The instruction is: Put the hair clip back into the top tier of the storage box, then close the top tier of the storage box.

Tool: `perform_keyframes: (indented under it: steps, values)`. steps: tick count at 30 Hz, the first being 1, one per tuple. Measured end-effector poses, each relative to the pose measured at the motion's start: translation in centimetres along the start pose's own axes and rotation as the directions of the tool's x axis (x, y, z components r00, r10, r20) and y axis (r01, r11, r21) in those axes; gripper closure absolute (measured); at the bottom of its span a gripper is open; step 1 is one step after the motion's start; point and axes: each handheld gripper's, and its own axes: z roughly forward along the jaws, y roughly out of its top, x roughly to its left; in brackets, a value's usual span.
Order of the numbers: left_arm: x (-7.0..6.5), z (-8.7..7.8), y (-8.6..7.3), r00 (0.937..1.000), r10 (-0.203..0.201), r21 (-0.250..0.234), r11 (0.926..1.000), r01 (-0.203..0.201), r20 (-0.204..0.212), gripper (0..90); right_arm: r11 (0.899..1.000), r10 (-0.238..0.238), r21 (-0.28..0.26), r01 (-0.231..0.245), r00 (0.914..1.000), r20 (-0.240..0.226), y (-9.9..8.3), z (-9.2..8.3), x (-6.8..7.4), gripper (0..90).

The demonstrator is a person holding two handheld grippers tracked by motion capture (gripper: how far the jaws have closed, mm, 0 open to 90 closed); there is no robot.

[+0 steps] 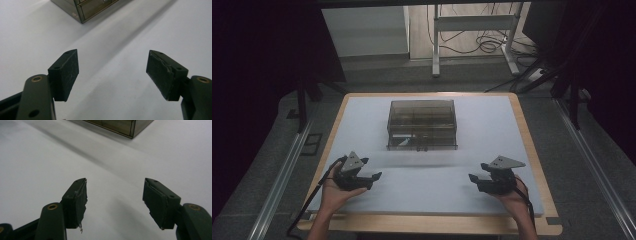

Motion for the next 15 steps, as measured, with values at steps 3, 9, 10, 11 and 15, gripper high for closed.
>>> perform_keyframes:
  steps: [3,9,10,11,15]
  values:
    - [-0.06,-0.21,0.0,1.0,0.003,-0.005,1.0,-0.003,-0.005,26.5,1.0,0.0,-0.005,0.0,1.0,-0.002,0.07,-0.07,0.09,35.3]
    - [-0.08,-0.11,-0.12,0.9994,0.032,0.022,0.9993,-0.032,-0.014,25.8,1.0,-0.02,0.009,0.02,0.9998,0.001,0.32,0.12,0.43,39.6]
    - [-0.09,-0.1,-0.16,0.999,0.04,0.029,0.9988,-0.04,-0.017,25.6,1.0,-0.018,0.009,0.018,0.9998,-0.001,0.35,0.14,0.49,40.5]
    - [-0.15,-0.07,-0.23,0.9991,0.039,0.031,0.9988,-0.039,-0.018,25.5,1.0,-0.016,0.014,0.016,0.9999,-0.001,0.41,0.16,0.54,41.4]
    - [-0.02,0.04,-0.8,0.9994,0.001,0.01,0.9999,-0.001,0.034,25.4,0.999,-0.013,0.031,0.013,0.9999,0.005,0.78,0.29,0.77,46.2]
